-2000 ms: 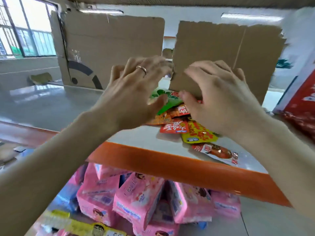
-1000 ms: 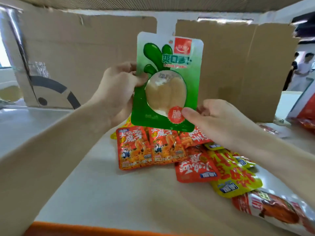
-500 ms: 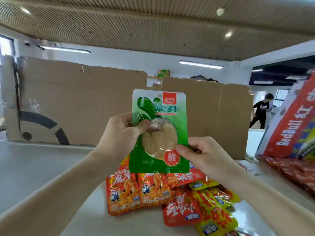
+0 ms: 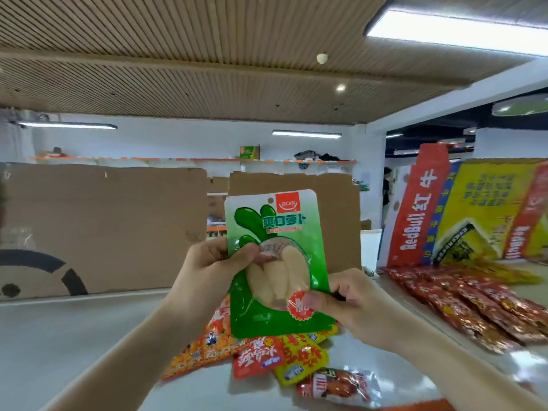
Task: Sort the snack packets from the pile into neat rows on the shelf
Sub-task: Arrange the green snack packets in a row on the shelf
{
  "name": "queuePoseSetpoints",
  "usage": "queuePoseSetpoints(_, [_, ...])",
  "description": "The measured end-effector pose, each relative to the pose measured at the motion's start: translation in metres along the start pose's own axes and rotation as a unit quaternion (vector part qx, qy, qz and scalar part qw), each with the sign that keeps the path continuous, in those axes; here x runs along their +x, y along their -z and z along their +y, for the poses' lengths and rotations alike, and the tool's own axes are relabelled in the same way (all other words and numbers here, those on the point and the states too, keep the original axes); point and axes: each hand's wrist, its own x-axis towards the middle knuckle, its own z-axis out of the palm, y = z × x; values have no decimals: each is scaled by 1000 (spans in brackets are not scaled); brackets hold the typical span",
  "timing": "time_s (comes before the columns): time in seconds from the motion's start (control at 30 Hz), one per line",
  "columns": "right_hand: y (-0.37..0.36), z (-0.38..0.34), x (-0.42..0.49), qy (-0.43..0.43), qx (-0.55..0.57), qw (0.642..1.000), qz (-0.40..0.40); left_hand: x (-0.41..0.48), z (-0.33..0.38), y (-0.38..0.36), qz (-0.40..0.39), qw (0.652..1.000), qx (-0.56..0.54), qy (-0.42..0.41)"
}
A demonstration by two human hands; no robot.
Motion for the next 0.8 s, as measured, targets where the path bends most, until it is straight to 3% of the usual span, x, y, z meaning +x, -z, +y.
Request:
queuePoseSetpoints(0.37, [107, 14, -139, -32, 1, 995, 92, -48, 1, -167, -62, 997, 25, -26])
queuePoseSetpoints(0.63, [190, 38, -265, -85, 60, 975, 197, -79, -17, -313, -135, 984, 60, -97])
queuePoseSetpoints(0.8, [231, 61, -336, -116, -8, 961, 253, -102, -34, -394, -192, 977, 47, -77])
